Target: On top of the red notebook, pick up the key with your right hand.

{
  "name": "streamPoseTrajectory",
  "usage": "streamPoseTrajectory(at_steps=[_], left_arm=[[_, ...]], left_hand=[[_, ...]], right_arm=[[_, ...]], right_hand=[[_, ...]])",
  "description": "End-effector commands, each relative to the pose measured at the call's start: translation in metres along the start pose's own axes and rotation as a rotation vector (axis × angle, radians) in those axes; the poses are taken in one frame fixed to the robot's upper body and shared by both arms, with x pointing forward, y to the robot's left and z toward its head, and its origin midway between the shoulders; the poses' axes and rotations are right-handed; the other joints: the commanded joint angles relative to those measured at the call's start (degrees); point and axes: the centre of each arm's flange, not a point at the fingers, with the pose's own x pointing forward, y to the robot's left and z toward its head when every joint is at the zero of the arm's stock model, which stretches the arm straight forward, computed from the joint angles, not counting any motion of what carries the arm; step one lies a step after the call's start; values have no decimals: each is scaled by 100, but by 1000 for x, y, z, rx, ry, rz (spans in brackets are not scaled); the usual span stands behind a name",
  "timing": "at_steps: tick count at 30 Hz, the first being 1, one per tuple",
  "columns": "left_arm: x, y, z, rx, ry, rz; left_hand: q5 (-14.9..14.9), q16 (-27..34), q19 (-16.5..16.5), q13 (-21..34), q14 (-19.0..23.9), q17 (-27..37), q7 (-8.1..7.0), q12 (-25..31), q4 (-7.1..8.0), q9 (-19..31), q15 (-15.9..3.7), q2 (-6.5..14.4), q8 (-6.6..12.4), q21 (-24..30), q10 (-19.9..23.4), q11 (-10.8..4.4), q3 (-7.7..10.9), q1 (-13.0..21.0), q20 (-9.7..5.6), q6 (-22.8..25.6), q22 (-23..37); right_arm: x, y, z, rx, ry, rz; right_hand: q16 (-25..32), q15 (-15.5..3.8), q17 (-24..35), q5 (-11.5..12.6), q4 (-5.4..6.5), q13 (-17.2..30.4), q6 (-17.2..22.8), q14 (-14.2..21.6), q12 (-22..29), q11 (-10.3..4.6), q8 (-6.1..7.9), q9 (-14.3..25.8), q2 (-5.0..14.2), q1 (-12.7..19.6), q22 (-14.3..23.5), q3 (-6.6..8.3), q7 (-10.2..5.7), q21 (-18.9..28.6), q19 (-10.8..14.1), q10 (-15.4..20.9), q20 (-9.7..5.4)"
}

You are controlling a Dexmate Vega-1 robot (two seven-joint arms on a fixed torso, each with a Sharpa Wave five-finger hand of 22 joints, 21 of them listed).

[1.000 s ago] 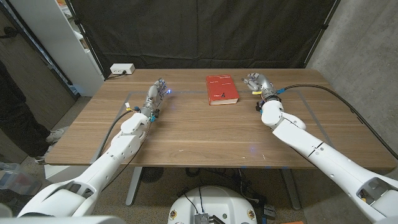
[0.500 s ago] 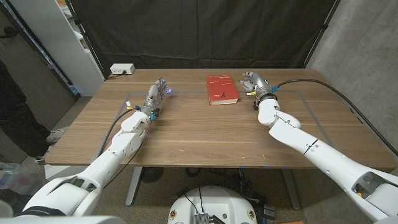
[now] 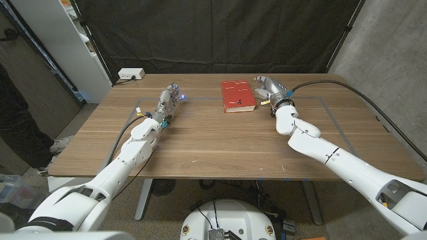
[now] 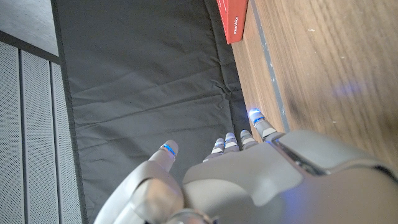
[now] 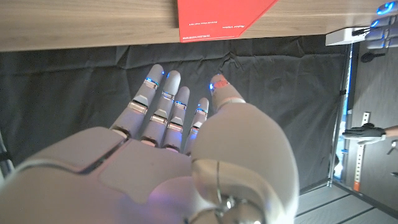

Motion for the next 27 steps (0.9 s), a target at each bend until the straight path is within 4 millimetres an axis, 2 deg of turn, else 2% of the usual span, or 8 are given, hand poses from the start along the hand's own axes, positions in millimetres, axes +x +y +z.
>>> streamPoseTrajectory(at_steps=[1,7,10,27], left_arm=[[4,-6,2,2,11,-11],[5,-9,5,3,12,-10],[5,-10,5,3,13,-7],[6,-14,7,-1,10,1]], left_hand=[[27,40,-562,19,-415,16,-14,26,-4,20,37,510,36,-9,-36,0,-17,-30,43,20,33],[27,41,-561,19,-414,17,-15,25,0,20,34,510,36,-15,-38,-1,-24,-36,47,25,34],[28,42,-561,19,-415,18,-15,26,2,20,33,510,36,-19,-35,1,-28,-39,47,29,34],[30,45,-554,19,-412,19,-22,27,9,21,32,511,37,-35,-35,5,-47,-50,58,47,36]], right_arm=[[1,3,-5,-104,-101,-15],[2,5,-7,-186,-158,6],[3,5,-8,-225,-189,16],[5,14,-5,-393,-321,39]], right_hand=[[32,-350,-6,-24,37,38,29,-18,37,-31,39,31,-32,56,2,3,-40,42,7,-28,-21],[-20,-379,-68,-25,45,59,-33,-4,48,-101,1,32,-47,116,-3,13,-108,54,-2,-56,-23],[-32,-403,-83,-25,45,69,-44,-6,53,-121,-9,32,-50,157,-5,18,-214,60,-8,-69,-26],[-134,-457,-149,-25,98,106,-123,-57,22,-205,-57,33,-90,206,-18,5,-401,79,-47,-235,-57]])
